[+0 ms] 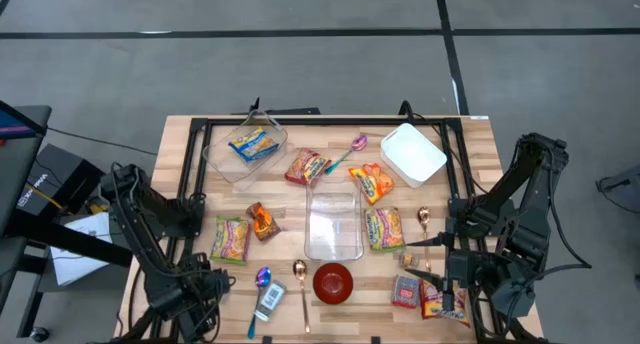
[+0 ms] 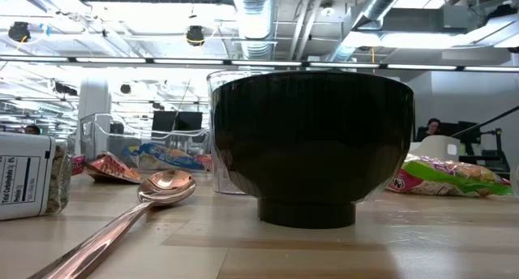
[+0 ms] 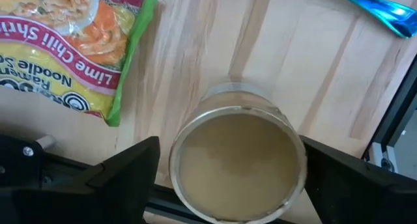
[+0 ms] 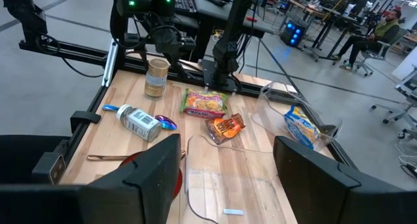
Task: Pick & Place Food Item
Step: Put the gold spice bottle into the bottom transparent bin
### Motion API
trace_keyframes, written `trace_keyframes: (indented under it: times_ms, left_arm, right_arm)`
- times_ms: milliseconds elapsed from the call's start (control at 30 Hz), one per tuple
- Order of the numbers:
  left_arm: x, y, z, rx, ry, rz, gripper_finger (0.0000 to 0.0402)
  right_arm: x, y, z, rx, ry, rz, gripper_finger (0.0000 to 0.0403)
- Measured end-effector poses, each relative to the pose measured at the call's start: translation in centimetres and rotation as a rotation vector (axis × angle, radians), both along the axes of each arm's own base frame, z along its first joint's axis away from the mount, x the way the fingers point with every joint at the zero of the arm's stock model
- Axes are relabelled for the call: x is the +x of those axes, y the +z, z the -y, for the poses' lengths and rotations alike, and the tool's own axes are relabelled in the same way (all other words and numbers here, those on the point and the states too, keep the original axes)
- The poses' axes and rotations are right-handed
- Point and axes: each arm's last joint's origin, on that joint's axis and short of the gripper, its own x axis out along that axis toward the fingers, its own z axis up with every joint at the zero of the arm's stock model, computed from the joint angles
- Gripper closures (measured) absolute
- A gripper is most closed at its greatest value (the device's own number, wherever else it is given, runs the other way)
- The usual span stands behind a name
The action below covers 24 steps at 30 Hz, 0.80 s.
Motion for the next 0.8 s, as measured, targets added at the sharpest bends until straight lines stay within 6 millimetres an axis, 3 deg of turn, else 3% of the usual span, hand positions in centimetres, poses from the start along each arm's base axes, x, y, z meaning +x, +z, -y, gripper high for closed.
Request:
trace_keyframes:
  times_ms: [333, 800]
  left_arm:
    - [-0.02, 0.03, -0.01, -0.004, 0.005, -0.004, 0.0129]
    - [0.72, 0.23, -0.6, -0.011, 0.039, -0.002, 0.0129]
  right_arm:
    - [0.0, 0.0, 0.0, 0.0, 0.0, 0.0, 0.0163]
    - [0.0, -0.02, -0.01, -0.001, 0.0, -0.001, 0.0163]
